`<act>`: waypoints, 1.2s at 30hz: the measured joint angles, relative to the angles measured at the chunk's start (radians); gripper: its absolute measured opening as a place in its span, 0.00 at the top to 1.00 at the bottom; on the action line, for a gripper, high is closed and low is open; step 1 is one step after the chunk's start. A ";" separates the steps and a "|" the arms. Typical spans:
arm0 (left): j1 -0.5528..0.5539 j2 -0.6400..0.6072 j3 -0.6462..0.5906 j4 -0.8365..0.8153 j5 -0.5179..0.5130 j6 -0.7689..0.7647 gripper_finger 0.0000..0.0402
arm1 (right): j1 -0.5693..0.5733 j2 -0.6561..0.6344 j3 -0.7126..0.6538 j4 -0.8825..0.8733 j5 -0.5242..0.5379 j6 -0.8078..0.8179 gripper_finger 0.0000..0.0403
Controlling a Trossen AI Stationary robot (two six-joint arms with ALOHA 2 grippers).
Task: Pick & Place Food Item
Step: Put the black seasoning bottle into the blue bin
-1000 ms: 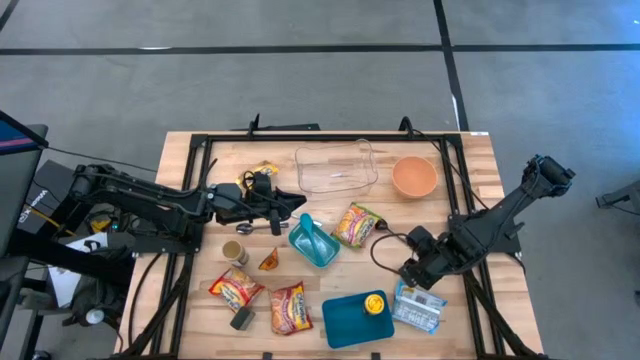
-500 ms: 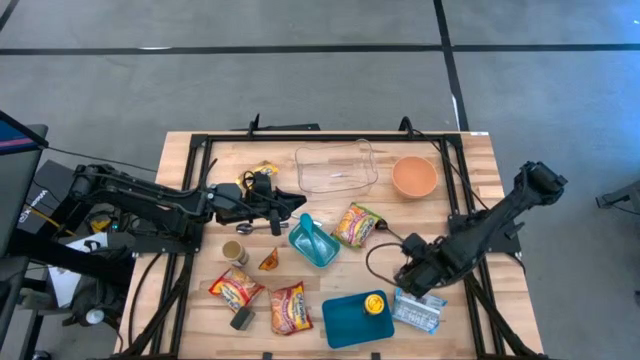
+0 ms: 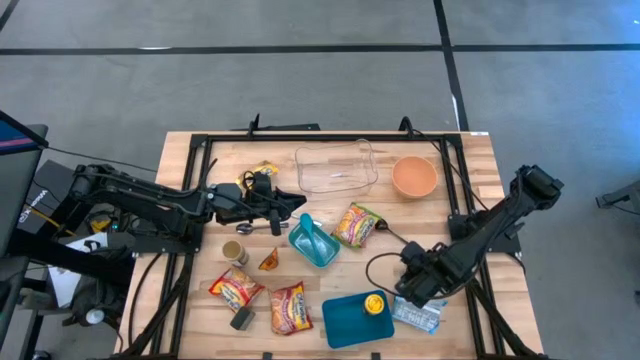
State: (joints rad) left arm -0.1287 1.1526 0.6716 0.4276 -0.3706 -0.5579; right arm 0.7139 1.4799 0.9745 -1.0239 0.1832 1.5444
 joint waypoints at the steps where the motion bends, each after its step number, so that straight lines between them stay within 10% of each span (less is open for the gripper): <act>1: 0.000 0.000 0.000 0.000 0.000 0.000 0.91 | -0.001 0.000 0.000 0.001 0.005 0.001 0.38; 36: 0.000 0.000 0.000 0.000 -0.003 0.000 0.91 | -0.003 -0.002 0.001 0.024 0.035 0.020 0.43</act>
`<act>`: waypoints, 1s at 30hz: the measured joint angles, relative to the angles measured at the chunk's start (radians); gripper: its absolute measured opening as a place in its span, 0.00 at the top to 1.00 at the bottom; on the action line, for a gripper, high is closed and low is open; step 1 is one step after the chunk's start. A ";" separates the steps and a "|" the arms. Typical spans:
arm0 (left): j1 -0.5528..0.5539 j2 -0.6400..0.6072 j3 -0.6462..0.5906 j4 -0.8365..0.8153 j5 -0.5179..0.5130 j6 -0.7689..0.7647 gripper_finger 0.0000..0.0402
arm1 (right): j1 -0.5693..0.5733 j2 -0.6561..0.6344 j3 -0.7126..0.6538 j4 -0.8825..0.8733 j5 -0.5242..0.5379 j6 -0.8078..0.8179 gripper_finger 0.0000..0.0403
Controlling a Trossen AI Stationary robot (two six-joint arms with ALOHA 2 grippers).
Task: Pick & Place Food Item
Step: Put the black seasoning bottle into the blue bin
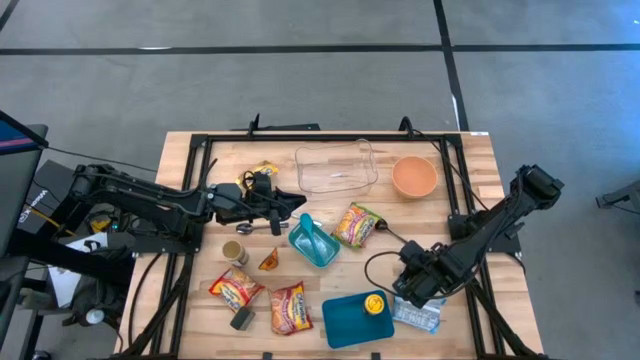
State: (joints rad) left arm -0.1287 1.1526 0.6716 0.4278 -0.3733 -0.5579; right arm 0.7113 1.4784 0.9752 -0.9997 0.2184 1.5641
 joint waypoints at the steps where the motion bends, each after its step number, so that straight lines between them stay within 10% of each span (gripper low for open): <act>1: 0.000 0.000 0.000 0.000 0.000 0.000 0.91 | 0.000 0.000 0.000 0.000 0.000 0.000 0.43; 30: 0.000 0.000 0.000 0.000 -0.002 0.000 0.91 | 0.000 0.000 0.000 -0.002 0.004 0.000 0.50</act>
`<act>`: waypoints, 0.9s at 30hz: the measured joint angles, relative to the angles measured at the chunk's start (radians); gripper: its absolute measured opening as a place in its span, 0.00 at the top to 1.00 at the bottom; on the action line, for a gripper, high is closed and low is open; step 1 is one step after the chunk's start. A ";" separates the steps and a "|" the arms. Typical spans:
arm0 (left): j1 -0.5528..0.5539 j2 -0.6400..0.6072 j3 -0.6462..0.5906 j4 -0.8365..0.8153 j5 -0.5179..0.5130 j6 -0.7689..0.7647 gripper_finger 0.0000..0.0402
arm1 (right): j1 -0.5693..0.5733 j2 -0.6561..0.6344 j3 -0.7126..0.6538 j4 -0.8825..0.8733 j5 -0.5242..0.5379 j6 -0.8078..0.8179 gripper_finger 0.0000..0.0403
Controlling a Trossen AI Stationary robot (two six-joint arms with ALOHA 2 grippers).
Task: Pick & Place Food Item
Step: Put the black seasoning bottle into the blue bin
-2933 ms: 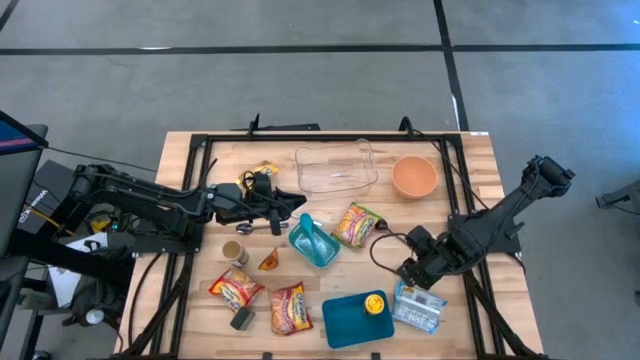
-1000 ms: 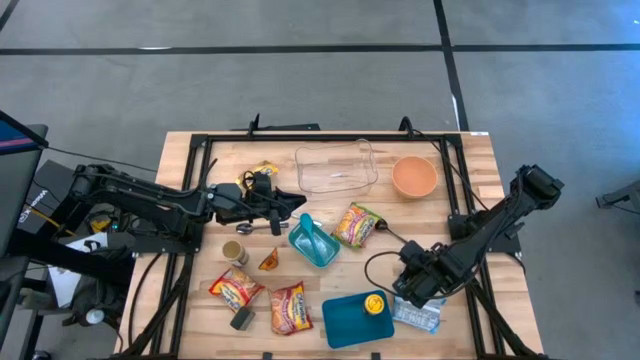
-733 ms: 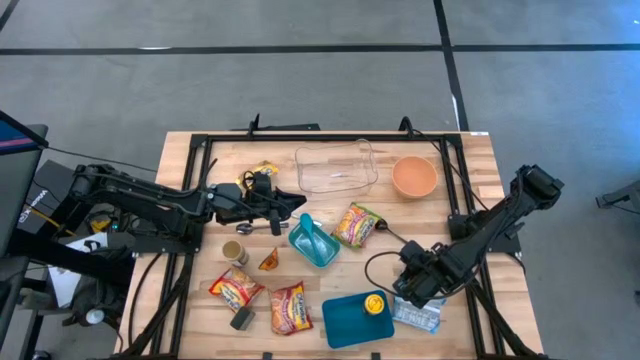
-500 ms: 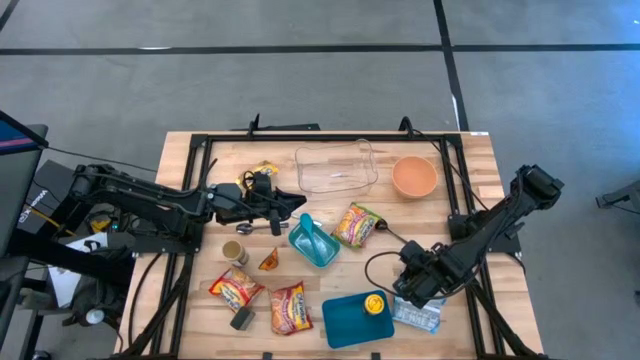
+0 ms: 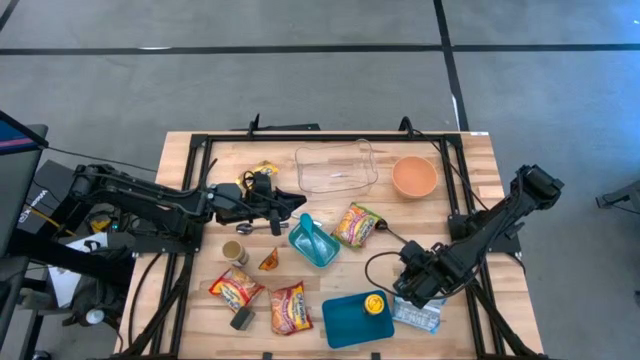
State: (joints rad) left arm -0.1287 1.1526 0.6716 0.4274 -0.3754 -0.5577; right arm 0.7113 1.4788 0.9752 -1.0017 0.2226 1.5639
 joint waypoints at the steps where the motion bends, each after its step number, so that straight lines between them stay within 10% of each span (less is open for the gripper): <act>1: 0.000 0.000 0.000 0.000 0.000 0.000 0.91 | 0.000 0.000 0.000 0.000 0.000 0.000 0.50; 27: 0.000 0.000 0.000 0.000 0.002 0.000 0.91 | 0.000 -0.019 -0.003 -0.016 -0.001 -0.001 0.51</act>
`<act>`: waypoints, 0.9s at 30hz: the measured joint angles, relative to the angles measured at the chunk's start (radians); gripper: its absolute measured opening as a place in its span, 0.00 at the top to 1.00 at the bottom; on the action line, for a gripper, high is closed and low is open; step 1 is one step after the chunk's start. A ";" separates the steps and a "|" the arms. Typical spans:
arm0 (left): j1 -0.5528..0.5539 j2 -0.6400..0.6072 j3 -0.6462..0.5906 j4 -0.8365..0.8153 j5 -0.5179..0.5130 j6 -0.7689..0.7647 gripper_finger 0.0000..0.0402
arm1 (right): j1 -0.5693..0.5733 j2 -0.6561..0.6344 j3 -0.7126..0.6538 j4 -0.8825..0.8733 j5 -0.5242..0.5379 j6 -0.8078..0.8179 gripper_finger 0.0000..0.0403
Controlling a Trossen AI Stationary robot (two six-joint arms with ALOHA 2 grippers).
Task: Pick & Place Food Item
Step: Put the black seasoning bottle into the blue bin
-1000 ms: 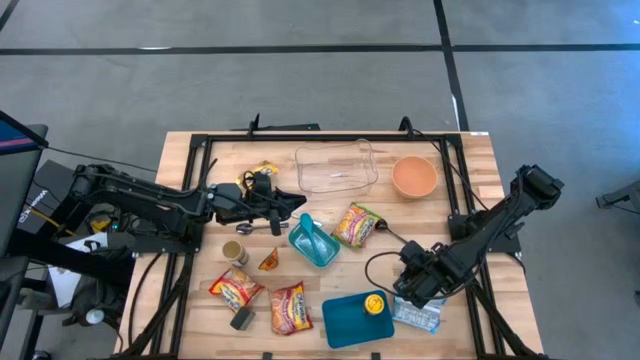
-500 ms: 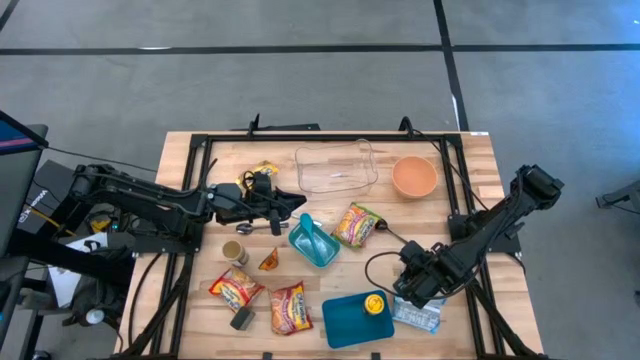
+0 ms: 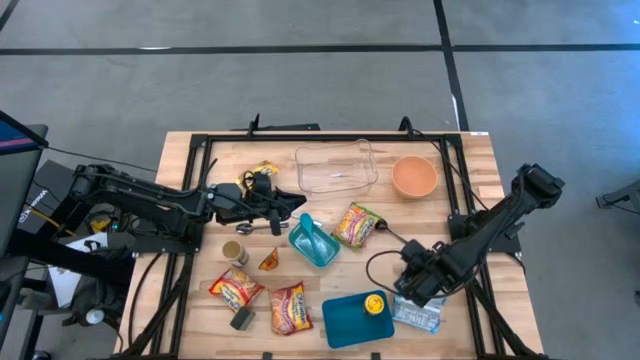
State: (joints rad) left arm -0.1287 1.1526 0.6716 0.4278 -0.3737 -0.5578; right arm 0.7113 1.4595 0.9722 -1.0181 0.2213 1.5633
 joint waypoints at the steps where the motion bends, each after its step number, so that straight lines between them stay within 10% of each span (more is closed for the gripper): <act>1: 0.000 0.000 0.000 0.000 0.000 0.000 0.91 | 0.000 -0.010 0.001 -0.002 0.001 0.000 0.51; 27: 0.000 0.000 0.000 0.000 0.003 0.000 0.91 | 0.000 -0.232 0.002 0.043 0.207 0.006 0.51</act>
State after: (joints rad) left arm -0.1287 1.1526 0.6716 0.4278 -0.3706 -0.5575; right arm 0.7109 1.2271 0.9741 -0.9755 0.4288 1.5696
